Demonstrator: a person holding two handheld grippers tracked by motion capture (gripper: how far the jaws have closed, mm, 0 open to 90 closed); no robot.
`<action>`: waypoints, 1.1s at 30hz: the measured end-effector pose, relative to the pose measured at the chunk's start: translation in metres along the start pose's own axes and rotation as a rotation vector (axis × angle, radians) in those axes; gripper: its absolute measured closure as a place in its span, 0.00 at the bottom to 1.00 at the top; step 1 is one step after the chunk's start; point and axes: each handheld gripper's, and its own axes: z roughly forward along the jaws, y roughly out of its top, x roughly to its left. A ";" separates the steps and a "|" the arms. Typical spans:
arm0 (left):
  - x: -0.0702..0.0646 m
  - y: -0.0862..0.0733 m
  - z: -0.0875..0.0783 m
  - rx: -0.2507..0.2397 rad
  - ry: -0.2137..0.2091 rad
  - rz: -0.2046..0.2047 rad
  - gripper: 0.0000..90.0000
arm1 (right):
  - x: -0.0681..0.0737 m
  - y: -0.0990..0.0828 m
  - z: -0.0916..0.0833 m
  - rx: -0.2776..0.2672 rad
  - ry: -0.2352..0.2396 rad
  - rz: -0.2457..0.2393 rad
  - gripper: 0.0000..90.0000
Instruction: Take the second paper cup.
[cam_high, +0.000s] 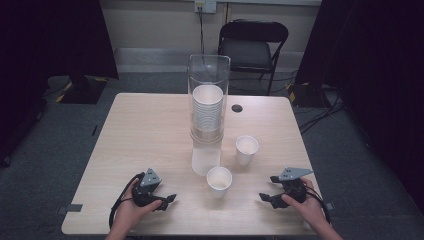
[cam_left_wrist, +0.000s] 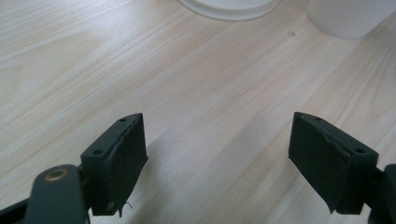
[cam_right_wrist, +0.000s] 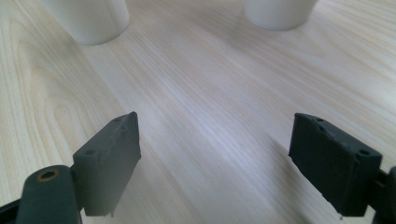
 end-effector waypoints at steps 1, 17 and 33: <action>0.001 -0.001 -0.001 0.006 0.001 0.002 0.21 | -0.001 -0.002 -0.003 0.002 -0.009 0.004 0.18; 0.013 -0.014 -0.015 0.004 0.020 -0.023 0.21 | -0.024 -0.035 -0.028 0.000 -0.092 0.066 0.17; 0.033 -0.036 -0.038 -0.006 0.016 -0.033 0.20 | -0.025 -0.038 -0.027 0.000 -0.130 -0.001 0.16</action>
